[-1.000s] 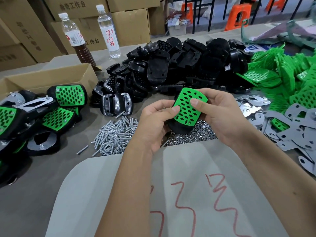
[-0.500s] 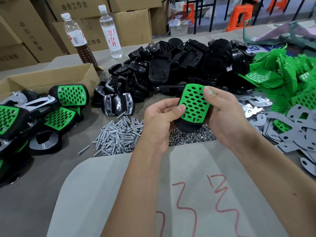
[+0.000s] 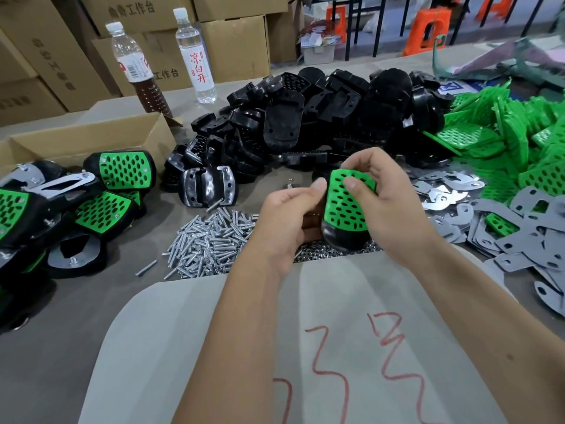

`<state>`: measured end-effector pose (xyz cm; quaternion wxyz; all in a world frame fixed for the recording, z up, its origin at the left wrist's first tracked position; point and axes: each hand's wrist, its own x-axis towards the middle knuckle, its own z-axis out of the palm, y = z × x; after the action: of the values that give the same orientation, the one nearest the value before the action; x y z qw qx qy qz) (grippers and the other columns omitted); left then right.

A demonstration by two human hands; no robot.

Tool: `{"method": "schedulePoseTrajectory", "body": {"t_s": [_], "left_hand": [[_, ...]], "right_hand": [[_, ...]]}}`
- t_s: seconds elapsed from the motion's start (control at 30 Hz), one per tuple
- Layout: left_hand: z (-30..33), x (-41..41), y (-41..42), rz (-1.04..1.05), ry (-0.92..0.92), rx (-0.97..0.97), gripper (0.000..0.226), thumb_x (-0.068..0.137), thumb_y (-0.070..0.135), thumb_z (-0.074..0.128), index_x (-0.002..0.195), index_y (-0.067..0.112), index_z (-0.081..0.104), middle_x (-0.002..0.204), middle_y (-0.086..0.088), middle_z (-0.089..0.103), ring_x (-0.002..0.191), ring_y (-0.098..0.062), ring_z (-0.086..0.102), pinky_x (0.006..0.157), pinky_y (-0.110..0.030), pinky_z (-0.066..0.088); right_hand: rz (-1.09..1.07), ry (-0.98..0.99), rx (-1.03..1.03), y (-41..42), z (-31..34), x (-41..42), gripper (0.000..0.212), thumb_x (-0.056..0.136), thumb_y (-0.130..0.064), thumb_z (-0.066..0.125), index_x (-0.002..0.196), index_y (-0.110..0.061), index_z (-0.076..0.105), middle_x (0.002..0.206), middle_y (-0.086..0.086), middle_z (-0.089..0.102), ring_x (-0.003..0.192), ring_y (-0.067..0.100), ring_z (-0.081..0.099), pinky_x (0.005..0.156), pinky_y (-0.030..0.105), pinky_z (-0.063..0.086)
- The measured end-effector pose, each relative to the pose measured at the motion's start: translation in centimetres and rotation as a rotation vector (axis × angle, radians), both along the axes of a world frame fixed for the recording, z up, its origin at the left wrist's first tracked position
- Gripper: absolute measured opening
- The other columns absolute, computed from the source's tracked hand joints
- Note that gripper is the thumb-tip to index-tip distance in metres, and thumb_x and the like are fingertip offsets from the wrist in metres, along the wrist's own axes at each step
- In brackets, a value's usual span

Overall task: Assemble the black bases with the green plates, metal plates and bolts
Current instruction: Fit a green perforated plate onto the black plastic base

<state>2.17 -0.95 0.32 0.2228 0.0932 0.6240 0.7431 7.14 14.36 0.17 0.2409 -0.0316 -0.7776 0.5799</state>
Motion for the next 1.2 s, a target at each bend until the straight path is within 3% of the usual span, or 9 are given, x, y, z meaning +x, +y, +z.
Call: {"method": "schedulePoseTrajectory", "body": {"t_s": [0.1, 0.23, 0.33, 0.5, 0.6, 0.77, 0.9, 1.07, 1.2], "left_hand": [[0.6, -0.2, -0.3, -0.027, -0.051, -0.023, 0.032, 0.104, 0.034, 0.062, 0.094, 0.007, 0.077, 0.087, -0.010, 0.078, 0.077, -0.023, 0.076, 0.064, -0.034, 0.062], [0.7, -0.2, -0.8, -0.037, -0.063, 0.010, 0.031, 0.105, 0.030, 0.059, 0.099, 0.004, 0.075, 0.090, -0.012, 0.078, 0.076, -0.024, 0.075, 0.067, -0.037, 0.063], [0.8, -0.1, -0.7, -0.012, -0.056, 0.006, 0.032, 0.106, 0.029, 0.058, 0.099, 0.002, 0.075, 0.089, -0.013, 0.078, 0.075, -0.023, 0.076, 0.063, -0.036, 0.062], [0.9, 0.1, 0.0, 0.090, -0.086, -0.049, 0.035, 0.107, 0.027, 0.058, 0.096, -0.002, 0.073, 0.088, -0.017, 0.077, 0.073, -0.026, 0.075, 0.063, -0.038, 0.063], [1.4, 0.2, 0.4, 0.137, -0.158, -0.049, 0.029, 0.106, 0.024, 0.060, 0.096, 0.000, 0.073, 0.089, -0.016, 0.076, 0.073, -0.026, 0.075, 0.066, -0.040, 0.065], [1.8, 0.4, 0.7, 0.203, -0.251, -0.022, 0.021, 0.103, 0.020, 0.064, 0.092, 0.003, 0.072, 0.082, -0.013, 0.075, 0.064, -0.022, 0.073, 0.059, -0.040, 0.065], [1.9, 0.7, 0.7, 0.210, -0.281, -0.011, 0.020, 0.103, 0.019, 0.064, 0.093, 0.005, 0.073, 0.079, -0.010, 0.076, 0.059, -0.019, 0.073, 0.053, -0.035, 0.062], [1.6, 0.8, 0.9, 0.196, -0.183, -0.022, 0.025, 0.103, 0.024, 0.065, 0.097, 0.002, 0.075, 0.072, -0.005, 0.076, 0.061, -0.017, 0.074, 0.057, -0.036, 0.064], [0.8, 1.1, 0.7, 0.159, -0.115, -0.041, 0.033, 0.102, 0.033, 0.065, 0.100, 0.002, 0.077, 0.087, -0.008, 0.079, 0.081, -0.024, 0.077, 0.080, -0.045, 0.064]], "right_hand": [[0.032, 0.006, 0.103, -0.5, 0.4, 0.3, 0.020, 0.102, -0.006, 0.060, 0.108, -0.025, 0.061, 0.103, -0.014, 0.065, 0.096, 0.003, 0.062, 0.080, 0.016, 0.048], [0.049, 0.040, 0.245, -0.7, 0.8, 0.6, 0.020, 0.102, -0.009, 0.060, 0.115, -0.024, 0.058, 0.110, -0.022, 0.060, 0.110, 0.012, 0.057, 0.093, 0.026, 0.046], [0.032, 0.057, 0.338, -1.2, 0.6, 1.0, 0.027, 0.098, -0.010, 0.067, 0.120, -0.019, 0.054, 0.110, -0.036, 0.049, 0.111, 0.006, 0.049, 0.093, 0.009, 0.037], [0.045, 0.095, 0.458, -1.4, 0.9, 1.0, 0.031, 0.093, -0.004, 0.072, 0.118, -0.006, 0.054, 0.118, 0.000, 0.051, 0.113, 0.021, 0.044, 0.098, 0.019, 0.035], [0.056, 0.106, 0.461, -1.5, 1.0, 1.0, 0.030, 0.093, -0.002, 0.072, 0.116, -0.006, 0.054, 0.116, -0.001, 0.050, 0.112, 0.020, 0.042, 0.098, 0.019, 0.034], [0.069, 0.071, 0.404, -1.7, 0.9, 1.2, 0.033, 0.093, -0.003, 0.071, 0.117, -0.014, 0.051, 0.108, -0.022, 0.042, 0.109, 0.014, 0.043, 0.096, 0.013, 0.035], [0.069, 0.024, 0.337, -1.7, 0.9, 1.4, 0.038, 0.094, -0.009, 0.073, 0.117, -0.028, 0.048, 0.112, -0.008, 0.046, 0.103, 0.001, 0.050, 0.089, 0.008, 0.037], [0.015, 0.032, 0.219, -1.5, 0.7, 1.2, 0.031, 0.094, -0.015, 0.076, 0.111, -0.027, 0.052, 0.114, 0.007, 0.059, 0.102, 0.015, 0.058, 0.089, 0.031, 0.047], [0.015, 0.043, 0.156, -1.4, 0.5, 1.1, 0.030, 0.093, -0.015, 0.077, 0.110, -0.027, 0.055, 0.113, 0.005, 0.061, 0.105, 0.021, 0.061, 0.093, 0.044, 0.053]]}}
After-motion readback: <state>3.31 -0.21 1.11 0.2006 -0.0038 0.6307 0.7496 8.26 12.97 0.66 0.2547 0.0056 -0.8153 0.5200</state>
